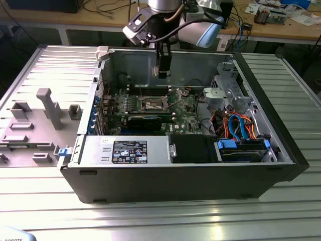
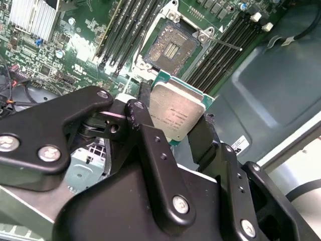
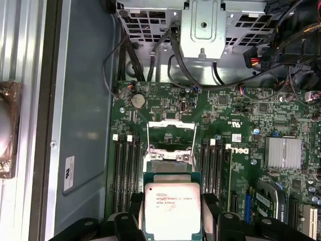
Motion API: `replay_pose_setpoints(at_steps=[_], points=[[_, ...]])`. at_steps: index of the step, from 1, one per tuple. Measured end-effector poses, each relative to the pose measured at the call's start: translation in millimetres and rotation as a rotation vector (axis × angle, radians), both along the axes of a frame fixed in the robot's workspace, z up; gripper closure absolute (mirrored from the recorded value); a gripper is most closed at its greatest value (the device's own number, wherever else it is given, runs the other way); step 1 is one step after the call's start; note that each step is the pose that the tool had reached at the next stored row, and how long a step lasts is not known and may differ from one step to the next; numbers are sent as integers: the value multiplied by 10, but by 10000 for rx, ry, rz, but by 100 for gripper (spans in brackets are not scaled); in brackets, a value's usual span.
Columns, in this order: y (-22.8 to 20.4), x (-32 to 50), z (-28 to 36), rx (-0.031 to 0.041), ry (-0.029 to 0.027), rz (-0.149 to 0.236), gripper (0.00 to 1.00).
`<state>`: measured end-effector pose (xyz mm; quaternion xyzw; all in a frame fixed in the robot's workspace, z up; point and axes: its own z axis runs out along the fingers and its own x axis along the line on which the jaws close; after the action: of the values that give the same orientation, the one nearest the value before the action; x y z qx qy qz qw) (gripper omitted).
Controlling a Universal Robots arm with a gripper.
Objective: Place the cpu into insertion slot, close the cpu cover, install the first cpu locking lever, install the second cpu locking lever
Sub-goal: 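Place the cpu into insertion slot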
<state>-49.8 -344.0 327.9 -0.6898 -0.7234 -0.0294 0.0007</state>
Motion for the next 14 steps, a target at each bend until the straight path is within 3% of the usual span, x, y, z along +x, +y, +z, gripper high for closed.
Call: replay_pose_setpoints(at_steps=[7, 14], points=[[0, -7, -128, 1, -143, -74, 46], [0, -7, -135, 1, -149, -73, 46]])
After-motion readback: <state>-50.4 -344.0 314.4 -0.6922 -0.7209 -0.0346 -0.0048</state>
